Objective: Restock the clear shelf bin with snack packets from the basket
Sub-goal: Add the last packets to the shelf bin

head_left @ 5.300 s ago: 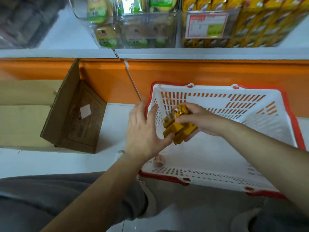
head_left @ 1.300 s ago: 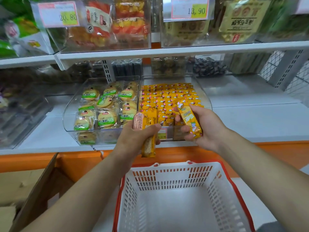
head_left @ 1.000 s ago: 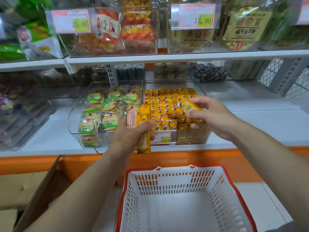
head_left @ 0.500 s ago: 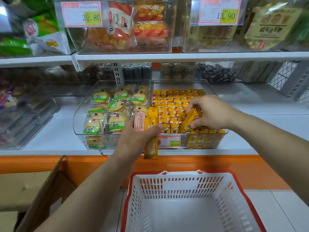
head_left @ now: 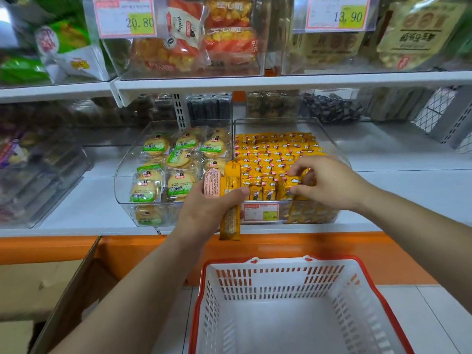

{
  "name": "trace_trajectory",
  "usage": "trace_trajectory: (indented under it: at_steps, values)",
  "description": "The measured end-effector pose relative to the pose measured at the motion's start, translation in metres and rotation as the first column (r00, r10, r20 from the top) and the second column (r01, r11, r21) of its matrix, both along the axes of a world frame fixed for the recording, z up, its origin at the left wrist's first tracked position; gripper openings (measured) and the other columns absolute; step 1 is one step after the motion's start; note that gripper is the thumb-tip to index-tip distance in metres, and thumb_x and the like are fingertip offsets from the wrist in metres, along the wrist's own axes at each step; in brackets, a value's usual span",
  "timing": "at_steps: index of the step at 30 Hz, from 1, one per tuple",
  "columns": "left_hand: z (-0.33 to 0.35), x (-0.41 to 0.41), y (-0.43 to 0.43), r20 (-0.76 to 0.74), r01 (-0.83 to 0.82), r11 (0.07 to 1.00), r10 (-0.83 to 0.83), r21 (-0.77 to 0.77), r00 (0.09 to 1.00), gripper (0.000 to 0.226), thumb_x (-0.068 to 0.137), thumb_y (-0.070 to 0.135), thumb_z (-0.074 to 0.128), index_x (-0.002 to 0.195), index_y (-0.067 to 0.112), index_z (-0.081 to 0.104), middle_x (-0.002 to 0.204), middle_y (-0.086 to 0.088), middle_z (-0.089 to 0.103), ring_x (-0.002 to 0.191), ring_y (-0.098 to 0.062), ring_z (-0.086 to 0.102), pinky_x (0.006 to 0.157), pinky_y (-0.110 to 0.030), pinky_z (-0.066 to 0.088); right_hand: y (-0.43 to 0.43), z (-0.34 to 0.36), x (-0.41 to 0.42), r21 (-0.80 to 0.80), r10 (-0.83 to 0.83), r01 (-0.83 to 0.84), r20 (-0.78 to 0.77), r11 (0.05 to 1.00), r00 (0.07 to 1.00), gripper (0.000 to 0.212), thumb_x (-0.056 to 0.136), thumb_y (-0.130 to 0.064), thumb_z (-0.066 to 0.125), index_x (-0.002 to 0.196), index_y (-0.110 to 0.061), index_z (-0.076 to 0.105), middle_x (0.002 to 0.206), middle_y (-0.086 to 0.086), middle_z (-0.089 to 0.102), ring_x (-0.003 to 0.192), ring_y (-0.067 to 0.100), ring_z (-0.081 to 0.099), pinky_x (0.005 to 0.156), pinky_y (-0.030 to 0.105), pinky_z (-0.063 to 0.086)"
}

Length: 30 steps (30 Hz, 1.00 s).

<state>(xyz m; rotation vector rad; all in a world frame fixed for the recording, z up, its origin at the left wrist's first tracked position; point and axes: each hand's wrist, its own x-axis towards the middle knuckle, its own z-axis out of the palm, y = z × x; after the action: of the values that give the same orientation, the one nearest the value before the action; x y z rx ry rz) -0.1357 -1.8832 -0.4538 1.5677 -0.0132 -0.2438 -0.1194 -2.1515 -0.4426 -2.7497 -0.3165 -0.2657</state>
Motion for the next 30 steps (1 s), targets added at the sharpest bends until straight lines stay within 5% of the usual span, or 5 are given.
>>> trace_trajectory:
  at_steps: [15, 19, 22, 24, 30]
  values:
    - [-0.003, -0.003, -0.011, -0.049, -0.024, 0.999, 0.022, -0.039, 0.999, 0.05, 0.078, 0.027, 0.087, 0.12, 0.019, 0.061, 0.096, -0.009, 0.079, 0.084, -0.031, 0.078, 0.073, -0.046, 0.064, 0.011, -0.04, -0.029, -0.39, -0.013, 0.017, 0.013, 0.921, 1.0, 0.071, 0.084, -0.074, 0.038, 0.141, -0.033, 0.053, 0.136, -0.011, 0.052, 0.123, 0.016, 0.045, 0.101, 0.039, 0.04]
    - [-0.005, -0.006, -0.016, -0.017, 0.041, 0.999, -0.042, -0.017, 0.999, 0.045, 0.082, 0.018, 0.084, 0.119, 0.018, 0.059, 0.091, -0.006, 0.079, 0.081, -0.028, 0.079, 0.065, -0.035, 0.063, 0.028, -0.027, -0.038, 0.107, -0.088, 0.086, 0.015, 0.991, 0.996, 0.06, 0.083, -0.07, 0.046, 0.134, -0.039, 0.054, 0.123, -0.018, 0.057, 0.113, 0.005, 0.052, 0.093, 0.034, 0.046]
    - [-0.005, -0.015, -0.021, 0.025, 0.121, 0.993, -0.122, 0.011, 0.992, 0.042, 0.083, 0.013, 0.082, 0.119, 0.016, 0.062, 0.095, -0.009, 0.078, 0.08, -0.026, 0.078, 0.066, -0.03, 0.061, 0.047, -0.016, -0.041, 0.706, -0.009, 0.148, -0.196, 0.692, 0.981, 0.031, 0.091, -0.059, 0.055, 0.121, -0.05, 0.056, 0.108, -0.021, 0.067, 0.092, -0.003, 0.066, 0.08, 0.024, 0.05]
    - [-0.005, -0.022, -0.025, 0.053, 0.19, 0.982, -0.19, 0.019, 0.98, 0.039, 0.083, 0.01, 0.081, 0.117, 0.016, 0.065, 0.098, -0.011, 0.078, 0.081, -0.025, 0.077, 0.066, -0.026, 0.059, 0.054, -0.012, -0.042, 0.826, 0.107, 0.198, -0.295, 0.527, 0.949, 0.024, 0.093, -0.058, 0.054, 0.116, -0.054, 0.059, 0.11, -0.018, 0.068, 0.089, 0.006, 0.072, 0.077, 0.029, 0.056]
    - [-0.005, -0.026, -0.027, 0.0, 0.236, 0.972, -0.236, 0.0, 0.972, 0.046, 0.079, 0.016, 0.082, 0.121, 0.021, 0.064, 0.102, -0.012, 0.078, 0.095, -0.031, 0.076, 0.076, -0.037, 0.062, 0.05, -0.007, -0.042, 0.846, 0.12, 0.212, -0.306, 0.489, 0.945, 0.023, 0.096, -0.032, 0.062, 0.119, -0.03, 0.064, 0.097, 0.001, 0.077, 0.09, 0.023, 0.074, 0.091, 0.053, 0.057]
